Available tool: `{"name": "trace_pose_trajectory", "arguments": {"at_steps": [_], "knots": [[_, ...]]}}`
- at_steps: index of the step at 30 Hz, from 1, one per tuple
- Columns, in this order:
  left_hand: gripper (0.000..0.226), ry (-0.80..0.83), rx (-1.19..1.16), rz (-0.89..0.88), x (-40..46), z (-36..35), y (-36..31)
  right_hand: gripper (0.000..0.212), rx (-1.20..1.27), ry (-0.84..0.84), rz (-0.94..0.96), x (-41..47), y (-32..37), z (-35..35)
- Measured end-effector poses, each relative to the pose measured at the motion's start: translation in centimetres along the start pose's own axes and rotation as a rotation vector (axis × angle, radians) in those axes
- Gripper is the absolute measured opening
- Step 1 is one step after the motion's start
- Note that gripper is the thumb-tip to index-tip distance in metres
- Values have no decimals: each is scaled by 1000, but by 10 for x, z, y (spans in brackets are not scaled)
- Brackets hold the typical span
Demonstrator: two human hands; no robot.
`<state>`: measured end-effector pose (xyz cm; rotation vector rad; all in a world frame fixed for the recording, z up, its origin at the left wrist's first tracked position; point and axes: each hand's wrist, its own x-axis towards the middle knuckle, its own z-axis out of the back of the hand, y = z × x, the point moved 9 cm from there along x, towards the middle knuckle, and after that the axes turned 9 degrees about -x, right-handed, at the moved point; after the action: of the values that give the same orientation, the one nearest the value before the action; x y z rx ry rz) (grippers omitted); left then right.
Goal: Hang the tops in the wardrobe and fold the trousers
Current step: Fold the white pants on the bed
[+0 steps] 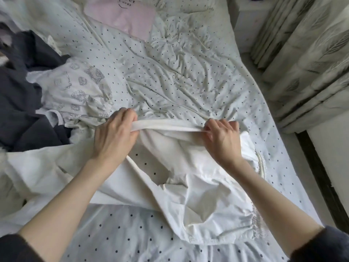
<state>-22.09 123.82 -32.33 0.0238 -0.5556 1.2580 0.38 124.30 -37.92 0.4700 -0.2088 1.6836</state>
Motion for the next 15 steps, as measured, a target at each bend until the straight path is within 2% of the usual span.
{"name": "trace_pose_trajectory", "arguments": {"at_steps": [1,2,5,7,9,11,13,15], "knots": [[25,-14,4,-8,3,-2,-2,6,-7,-2,-46,5,-7,3],[32,40,9,16,4,-13,2,13,-11,63,-74,7,-12,0],[67,451,68,211,-18,-70,44,45,-63,449,-111,-12,-15,-35],[80,654,95,343,-44,-91,76,53,-63,531,-60,-31,-7,-50],[79,747,81,422,-63,-93,98,44,-31,514,29,-45,16,-55],[60,780,113,370,-74,-87,105,30,56,484,74,-60,39,-60],[51,825,179,284,-89,-79,111,40,172,573,118,-79,75,-70],[59,872,177,255,-103,-72,114,63,231,641,170,-92,115,-75]]}}
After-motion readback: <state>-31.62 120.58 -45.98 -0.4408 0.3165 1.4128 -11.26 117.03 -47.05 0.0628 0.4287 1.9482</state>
